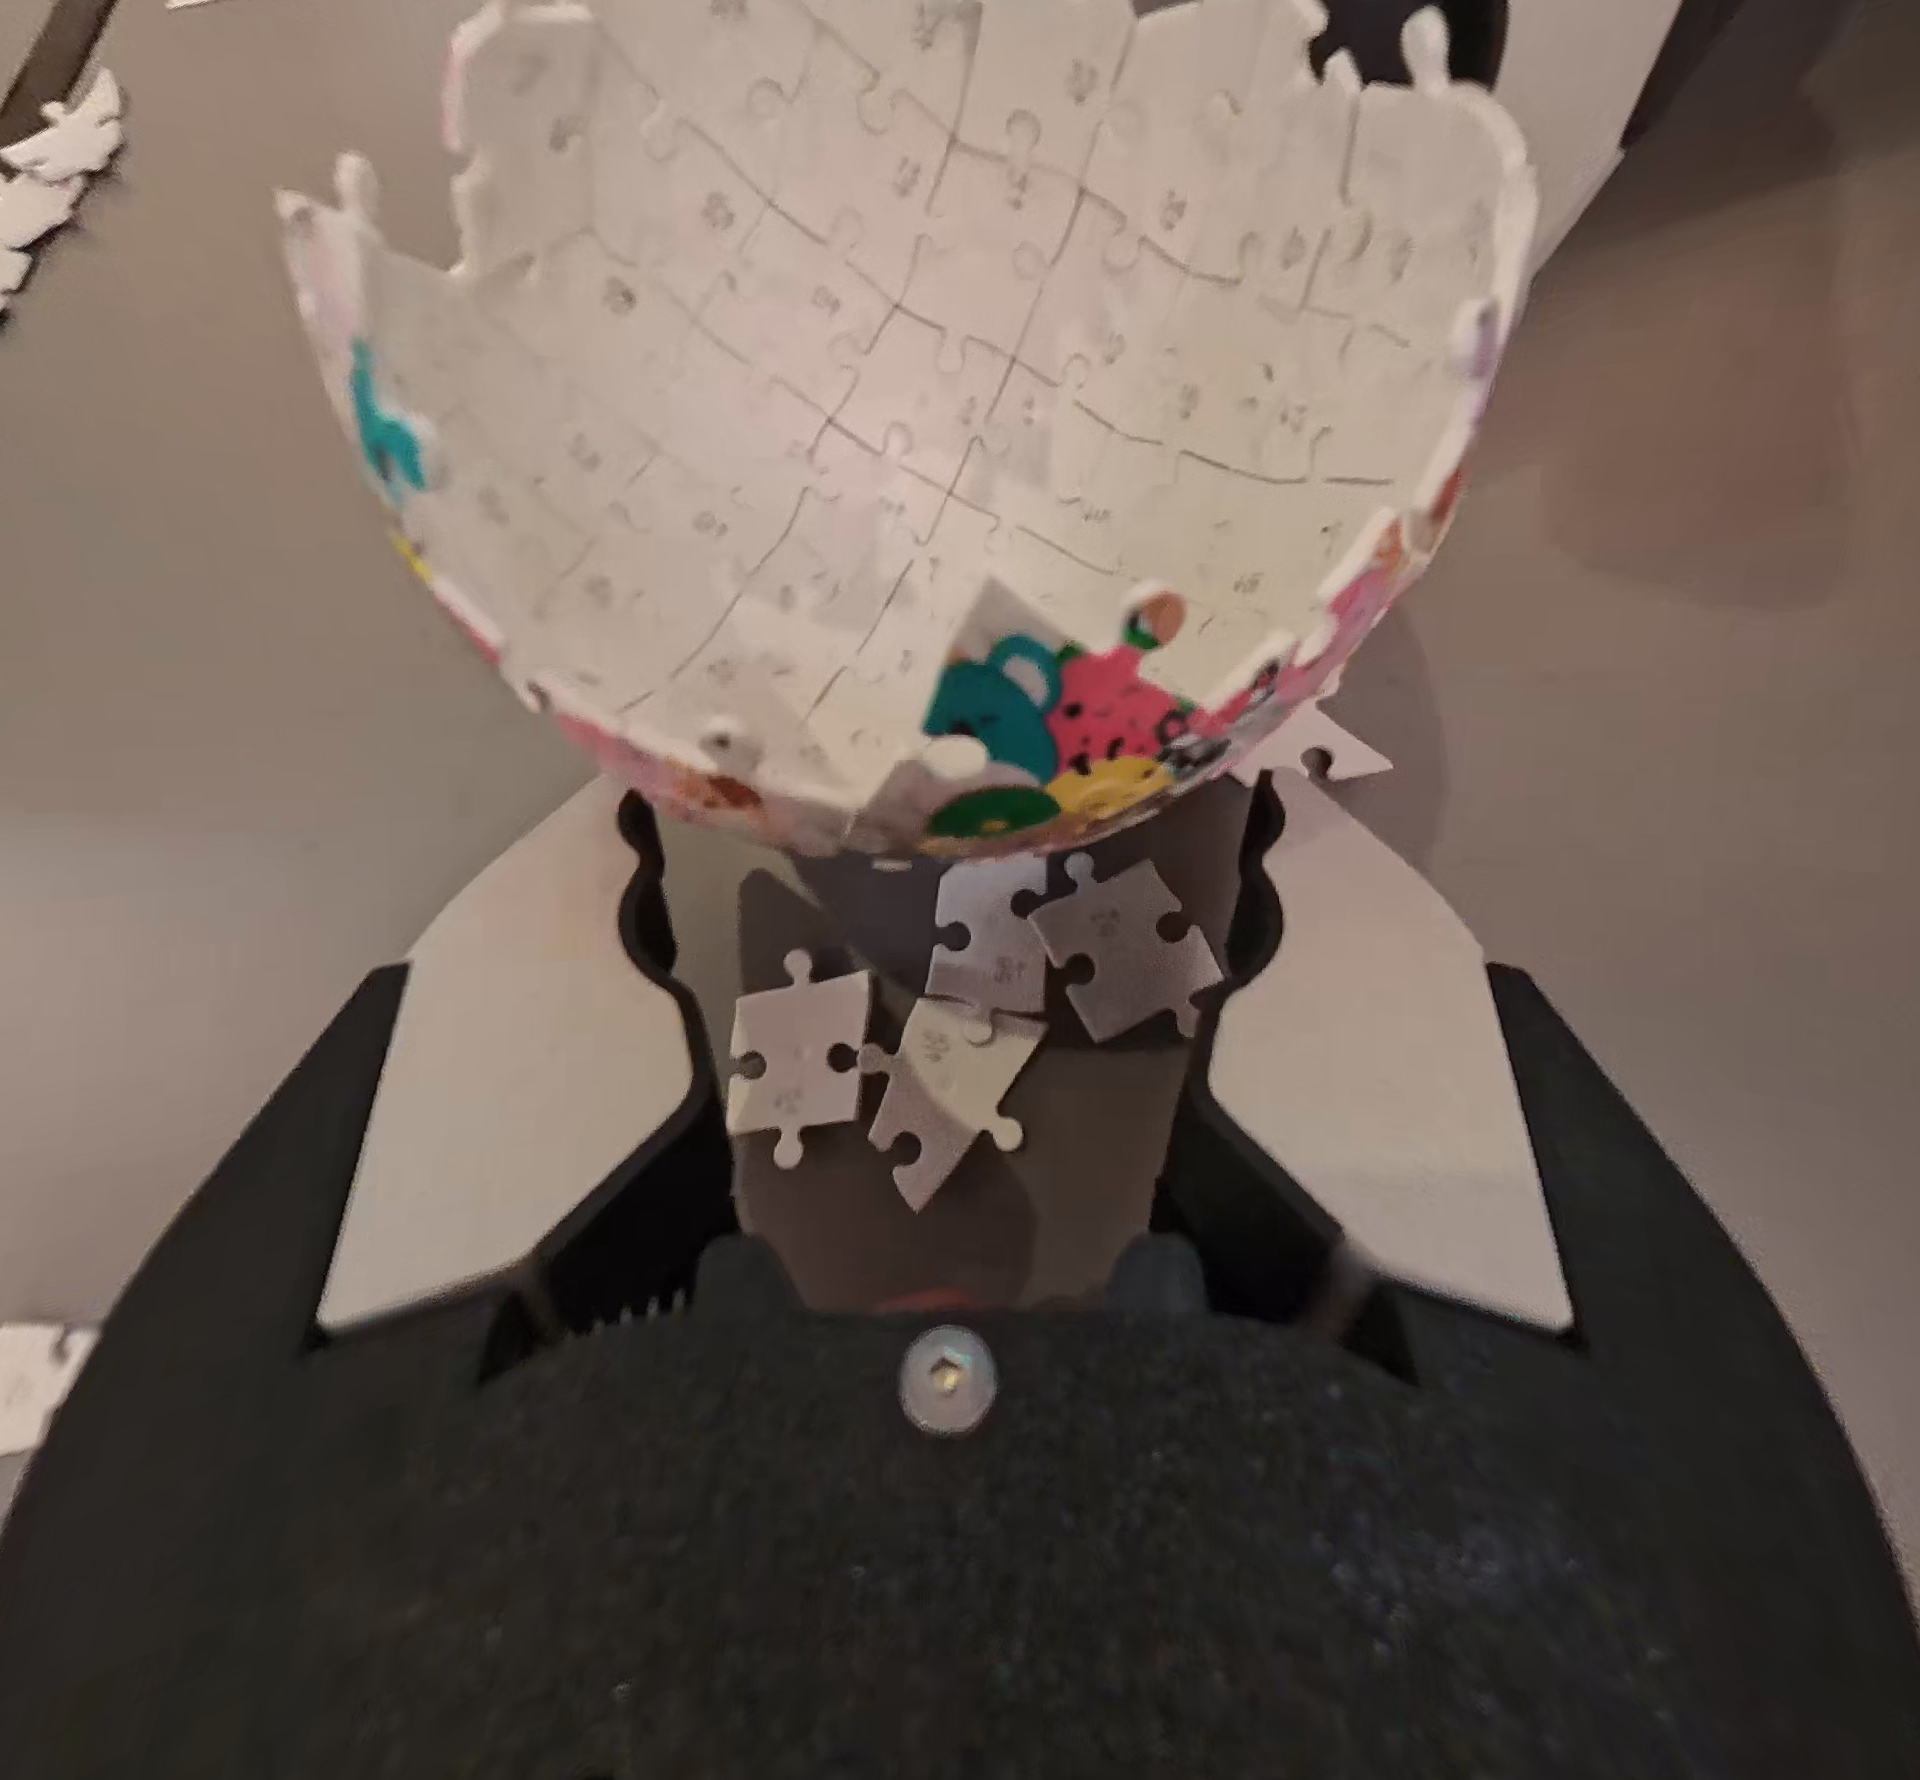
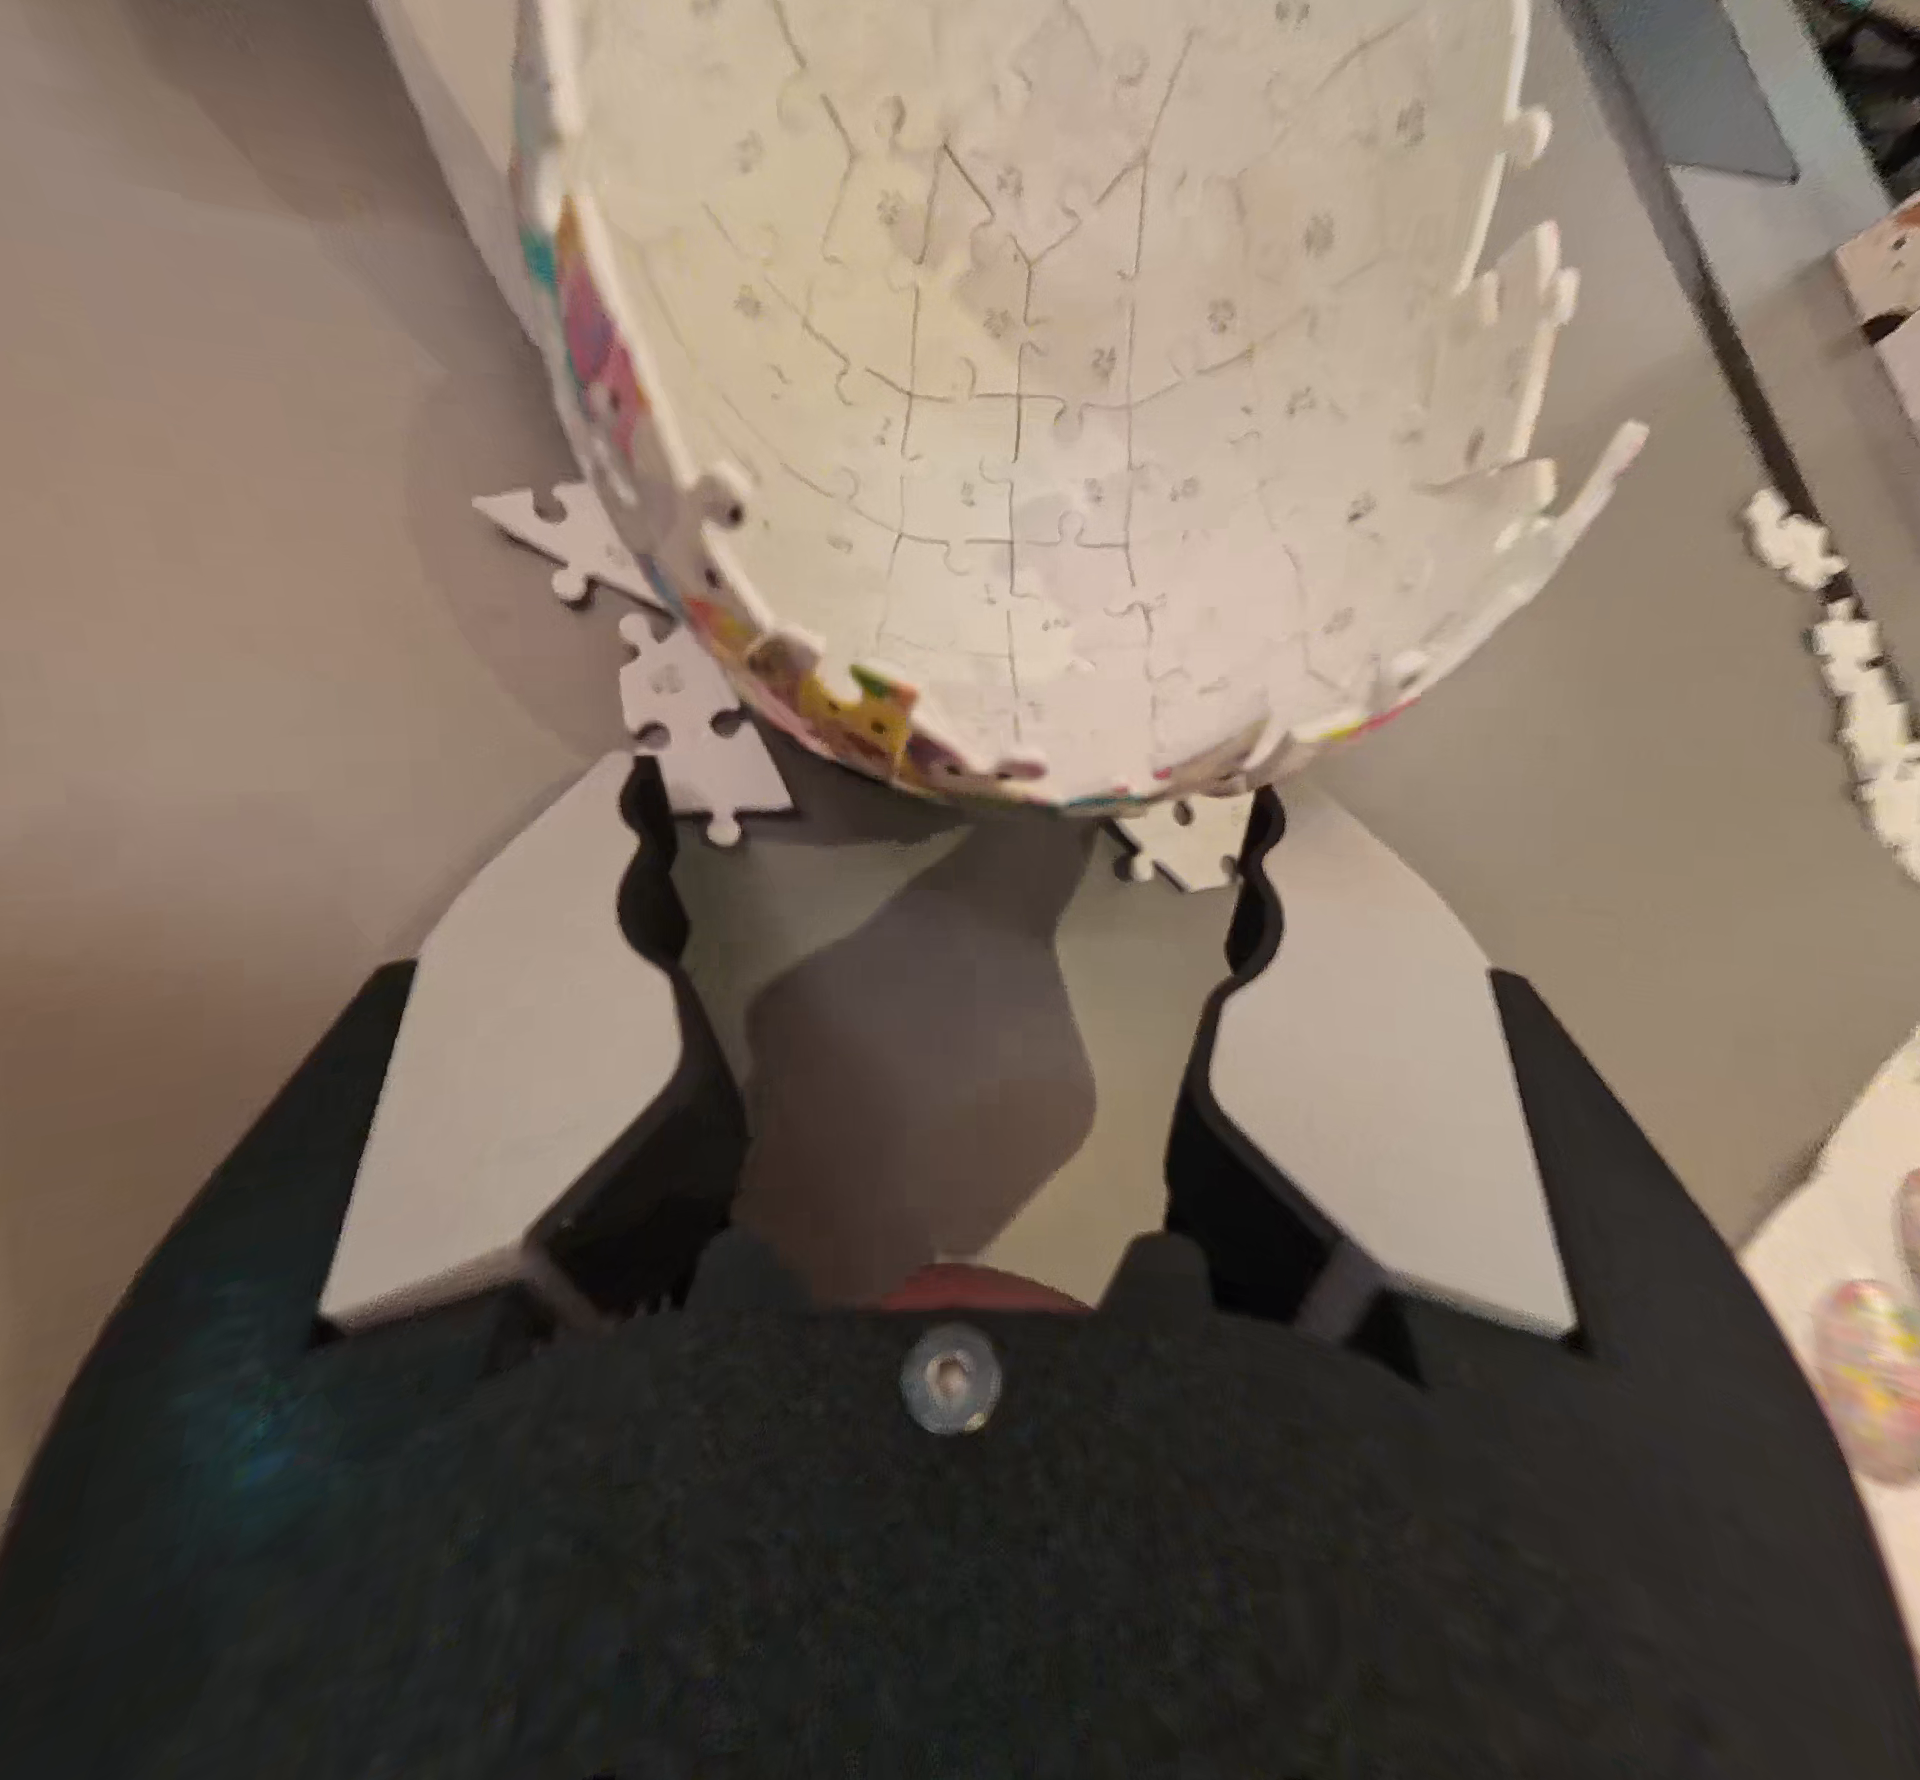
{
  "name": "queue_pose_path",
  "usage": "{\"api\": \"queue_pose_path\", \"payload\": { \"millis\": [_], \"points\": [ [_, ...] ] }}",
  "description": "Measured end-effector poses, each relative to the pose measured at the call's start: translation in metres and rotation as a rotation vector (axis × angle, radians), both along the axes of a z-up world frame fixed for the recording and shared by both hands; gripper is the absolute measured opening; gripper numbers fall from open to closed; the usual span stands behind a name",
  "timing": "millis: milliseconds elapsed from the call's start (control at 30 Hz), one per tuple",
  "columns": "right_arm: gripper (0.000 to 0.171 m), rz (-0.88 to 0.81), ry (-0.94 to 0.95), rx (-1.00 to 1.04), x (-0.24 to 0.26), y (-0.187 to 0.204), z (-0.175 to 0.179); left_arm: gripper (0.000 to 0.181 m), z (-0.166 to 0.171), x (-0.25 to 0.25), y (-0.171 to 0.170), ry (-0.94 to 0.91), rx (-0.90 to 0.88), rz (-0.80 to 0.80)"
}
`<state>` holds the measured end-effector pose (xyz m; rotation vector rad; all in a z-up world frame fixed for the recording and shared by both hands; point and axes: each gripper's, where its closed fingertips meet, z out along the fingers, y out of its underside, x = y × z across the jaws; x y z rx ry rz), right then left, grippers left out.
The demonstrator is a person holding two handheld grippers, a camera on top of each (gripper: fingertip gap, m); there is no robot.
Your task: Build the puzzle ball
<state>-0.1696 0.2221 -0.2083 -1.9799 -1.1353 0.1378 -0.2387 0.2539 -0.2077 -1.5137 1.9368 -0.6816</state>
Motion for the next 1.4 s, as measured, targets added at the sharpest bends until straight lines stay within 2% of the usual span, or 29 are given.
{"api": "queue_pose_path", "payload": {
  "millis": [100,200,533,900,1100,1233,1333,1400],
  "points": [
    [0.102,-0.040,0.120,-0.089,-0.004,0.002,0.003,0.105,-0.001,0.004,-0.001,-0.008,-0.017,-0.012],
    [0.099,-0.062,0.204,-0.157,-0.005,0.003,0.009,0.102,0.003,0.005,-0.006,-0.021,-0.113,-0.001],
    [0.099,0.013,0.365,-0.408,-0.009,0.000,0.024,0.095,0.002,-0.002,-0.019,0.059,-0.334,0.066],
    [0.096,0.106,0.388,-0.424,-0.002,0.007,0.026,0.095,-0.008,-0.004,-0.021,0.118,-0.294,0.068],
    [0.097,0.080,0.249,-0.332,0.031,0.000,0.038,0.096,-0.010,-0.015,-0.009,0.087,-0.266,0.082],
    [0.069,0.039,0.055,-0.144,0.058,0.020,0.091,0.094,0.002,-0.023,0.015,0.009,-0.219,0.094],
    [0.066,0.056,-0.112,-0.137,0.044,0.045,0.124,0.089,0.015,-0.022,0.049,-0.090,-0.155,0.136],
    [0.066,0.087,-0.249,-0.177,0.026,0.064,0.129,0.087,0.017,-0.022,0.072,-0.126,-0.107,0.172]
  ]
}}
